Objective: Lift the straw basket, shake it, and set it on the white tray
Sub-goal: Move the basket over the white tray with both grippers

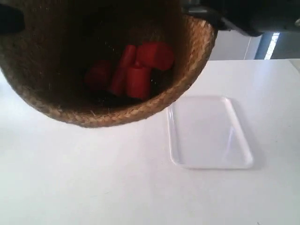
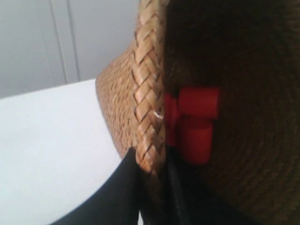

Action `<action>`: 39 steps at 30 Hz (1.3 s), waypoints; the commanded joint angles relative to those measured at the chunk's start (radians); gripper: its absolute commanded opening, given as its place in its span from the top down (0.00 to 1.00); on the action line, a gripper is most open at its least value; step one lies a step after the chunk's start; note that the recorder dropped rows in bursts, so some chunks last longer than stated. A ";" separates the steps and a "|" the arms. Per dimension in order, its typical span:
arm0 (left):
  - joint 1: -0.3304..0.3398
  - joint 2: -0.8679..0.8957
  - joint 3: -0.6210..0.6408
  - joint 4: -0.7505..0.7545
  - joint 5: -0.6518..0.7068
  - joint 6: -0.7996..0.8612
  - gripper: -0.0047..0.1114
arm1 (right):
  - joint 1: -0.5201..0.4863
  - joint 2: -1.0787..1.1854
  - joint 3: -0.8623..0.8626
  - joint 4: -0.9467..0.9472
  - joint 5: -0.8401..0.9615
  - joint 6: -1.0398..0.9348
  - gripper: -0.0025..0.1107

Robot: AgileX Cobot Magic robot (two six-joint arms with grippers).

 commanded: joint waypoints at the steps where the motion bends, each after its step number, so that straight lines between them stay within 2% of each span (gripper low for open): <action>1: 0.001 0.054 0.041 -0.048 0.022 0.049 0.96 | -0.006 0.097 0.048 -0.022 0.052 0.041 0.98; 15: 0.001 0.046 0.028 -0.049 0.022 0.073 0.96 | -0.009 0.081 0.048 -0.067 0.057 0.022 0.98; 19: 0.001 0.099 -0.009 -0.067 -0.042 0.081 0.96 | -0.074 0.077 -0.006 -0.089 0.106 0.056 0.98; 21: 0.001 0.162 -0.076 -0.121 0.007 0.081 0.96 | -0.143 0.077 -0.051 -0.095 0.162 0.056 0.98; 23: 0.001 0.232 -0.151 -0.217 0.043 0.154 0.96 | -0.204 0.084 -0.093 -0.124 0.246 0.056 0.98; 25: 0.001 0.307 -0.230 -0.404 0.066 0.267 0.96 | -0.270 0.105 -0.145 -0.135 0.341 0.021 0.98; 29: 0.001 0.418 -0.321 -0.602 0.096 0.342 0.96 | -0.355 0.163 -0.226 -0.135 0.471 -0.027 0.98; 34: 0.001 0.497 -0.373 -0.682 0.089 0.339 0.96 | -0.426 0.236 -0.345 -0.135 0.569 -0.058 0.98; 39: 0.001 0.549 -0.401 -0.741 0.064 0.344 0.96 | -0.455 0.304 -0.451 -0.144 0.671 -0.092 0.98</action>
